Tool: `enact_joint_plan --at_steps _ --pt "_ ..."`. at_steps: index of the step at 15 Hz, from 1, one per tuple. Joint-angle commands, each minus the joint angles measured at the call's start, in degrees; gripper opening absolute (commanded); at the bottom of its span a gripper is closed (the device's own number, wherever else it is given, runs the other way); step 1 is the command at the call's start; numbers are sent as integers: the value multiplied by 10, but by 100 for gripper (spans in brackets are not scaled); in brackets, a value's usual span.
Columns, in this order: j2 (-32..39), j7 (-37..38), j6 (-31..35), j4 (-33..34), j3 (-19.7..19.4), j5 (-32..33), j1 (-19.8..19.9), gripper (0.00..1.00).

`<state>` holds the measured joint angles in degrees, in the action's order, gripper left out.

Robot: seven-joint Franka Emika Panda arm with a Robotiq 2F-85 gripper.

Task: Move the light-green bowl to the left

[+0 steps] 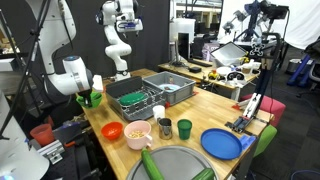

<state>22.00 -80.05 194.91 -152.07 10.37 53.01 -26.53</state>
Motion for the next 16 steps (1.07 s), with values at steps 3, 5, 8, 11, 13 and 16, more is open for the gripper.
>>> enact_joint_plan --at_steps 3,5,8,11,13,16 --pt "86 -40 45 35 -17 9 4 1" --pt "101 -43 48 46 -27 0 -4 1" --pt "106 -42 30 69 -5 -2 22 1" --pt "107 -40 37 77 -15 -12 18 1" --pt "112 -32 33 74 5 -2 39 29" --pt "112 -12 34 59 41 38 79 45"
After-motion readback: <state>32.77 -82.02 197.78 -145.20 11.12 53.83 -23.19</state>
